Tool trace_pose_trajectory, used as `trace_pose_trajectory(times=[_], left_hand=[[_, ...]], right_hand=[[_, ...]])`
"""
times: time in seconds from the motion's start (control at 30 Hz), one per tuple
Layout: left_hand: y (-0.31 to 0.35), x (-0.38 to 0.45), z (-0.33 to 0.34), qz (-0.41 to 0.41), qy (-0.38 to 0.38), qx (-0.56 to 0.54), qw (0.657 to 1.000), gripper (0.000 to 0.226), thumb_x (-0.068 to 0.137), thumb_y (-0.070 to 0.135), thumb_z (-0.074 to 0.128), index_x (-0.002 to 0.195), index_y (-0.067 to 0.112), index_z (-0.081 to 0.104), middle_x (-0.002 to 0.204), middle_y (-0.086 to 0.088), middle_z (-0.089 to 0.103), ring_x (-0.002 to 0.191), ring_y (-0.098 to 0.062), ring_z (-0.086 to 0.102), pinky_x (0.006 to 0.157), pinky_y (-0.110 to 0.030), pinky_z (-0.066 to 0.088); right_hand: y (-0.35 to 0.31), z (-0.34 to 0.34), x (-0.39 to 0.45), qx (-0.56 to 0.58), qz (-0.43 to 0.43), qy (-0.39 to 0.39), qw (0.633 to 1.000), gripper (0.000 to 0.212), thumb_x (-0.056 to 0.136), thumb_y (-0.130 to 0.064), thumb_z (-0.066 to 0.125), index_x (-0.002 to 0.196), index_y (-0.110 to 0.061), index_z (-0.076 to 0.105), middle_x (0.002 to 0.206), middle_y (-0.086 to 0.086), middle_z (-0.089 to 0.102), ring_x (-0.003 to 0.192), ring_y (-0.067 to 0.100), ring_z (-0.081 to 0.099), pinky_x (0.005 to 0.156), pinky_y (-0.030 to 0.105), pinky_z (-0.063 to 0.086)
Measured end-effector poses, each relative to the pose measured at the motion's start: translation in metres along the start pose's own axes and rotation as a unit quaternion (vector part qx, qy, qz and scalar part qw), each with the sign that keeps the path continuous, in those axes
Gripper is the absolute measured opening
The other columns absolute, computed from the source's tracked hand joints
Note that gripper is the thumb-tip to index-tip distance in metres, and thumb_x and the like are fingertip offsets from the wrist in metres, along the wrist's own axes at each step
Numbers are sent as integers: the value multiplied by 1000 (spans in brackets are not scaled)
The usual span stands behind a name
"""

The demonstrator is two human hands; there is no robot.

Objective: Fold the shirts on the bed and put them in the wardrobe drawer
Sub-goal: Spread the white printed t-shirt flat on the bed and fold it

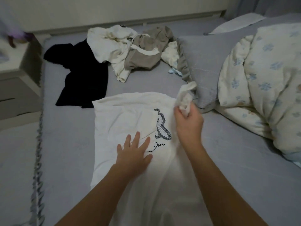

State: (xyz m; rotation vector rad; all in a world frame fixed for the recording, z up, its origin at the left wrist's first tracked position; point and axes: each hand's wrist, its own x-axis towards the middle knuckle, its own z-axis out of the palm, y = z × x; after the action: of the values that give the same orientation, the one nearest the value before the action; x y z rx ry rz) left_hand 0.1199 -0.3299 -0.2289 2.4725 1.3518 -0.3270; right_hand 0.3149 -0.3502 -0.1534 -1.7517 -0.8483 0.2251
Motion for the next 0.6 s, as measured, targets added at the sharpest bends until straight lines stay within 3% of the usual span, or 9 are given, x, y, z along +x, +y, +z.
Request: trace_pose_trajectory(times=[0.03,0.1,0.13,0.17,0.3,0.37,0.43,0.5,0.6], left_hand=[[-3,0,0,6,7,6,1000,68,90,68,31,150,49,4,165,4,-8,150,-30,-2,113,-56,16],[-13,2,-5,20,11,7,1000,66,88,70,34,148,46,21,164,3,7,149,-28,6,110,-52,21],[-19,3,-9,29,10,-6,1000,63,87,70,36,144,43,34,162,3,15,148,-26,10,108,-51,22],[-26,4,-13,40,12,-32,999,58,87,68,38,138,41,43,158,5,23,147,-24,14,108,-49,24],[-52,-3,-27,60,53,-291,954,36,87,48,54,122,41,59,125,26,56,122,-2,49,104,-39,41],[-56,-3,-31,-6,69,-444,893,38,82,46,61,119,38,59,113,25,64,112,0,58,103,-37,45],[-50,4,-34,-66,101,-507,854,54,82,50,64,132,38,47,108,16,65,106,-9,62,98,-34,48],[-38,11,-35,-68,119,-470,872,70,84,51,65,145,38,33,109,6,60,100,-14,61,92,-32,49],[-26,16,-27,-36,80,-271,958,57,88,40,61,142,37,43,123,-1,55,115,-22,54,100,-38,41]], right_hand=[[-4,12,-18,-76,-54,-110,990,21,81,-33,61,101,-26,65,91,-14,69,84,6,64,76,25,48],[1,29,-49,-272,-120,-306,904,38,85,-39,61,120,-25,65,117,-3,68,110,20,62,94,31,44],[5,31,-57,-333,-112,-360,864,44,85,-49,60,121,-25,65,120,-1,67,114,22,60,96,32,43],[9,31,-60,-349,-83,-375,855,48,84,-57,58,118,-25,67,118,-2,67,113,22,61,96,33,43],[8,31,-39,-268,-14,-276,923,43,86,-57,48,109,-27,69,116,-5,68,106,20,62,92,34,47],[14,41,-21,-292,-49,-231,927,44,89,-47,53,125,-23,61,134,5,56,121,28,53,100,39,41],[24,49,-8,-348,-21,-229,909,67,90,-50,52,148,-20,35,158,14,25,143,37,25,115,47,23],[34,56,-8,-407,22,-269,873,85,91,-60,44,156,-22,5,165,12,-8,150,35,-5,120,52,4],[47,64,-32,-441,39,-298,846,86,92,-66,34,156,-25,-7,162,12,-21,149,36,-17,120,56,-4]])
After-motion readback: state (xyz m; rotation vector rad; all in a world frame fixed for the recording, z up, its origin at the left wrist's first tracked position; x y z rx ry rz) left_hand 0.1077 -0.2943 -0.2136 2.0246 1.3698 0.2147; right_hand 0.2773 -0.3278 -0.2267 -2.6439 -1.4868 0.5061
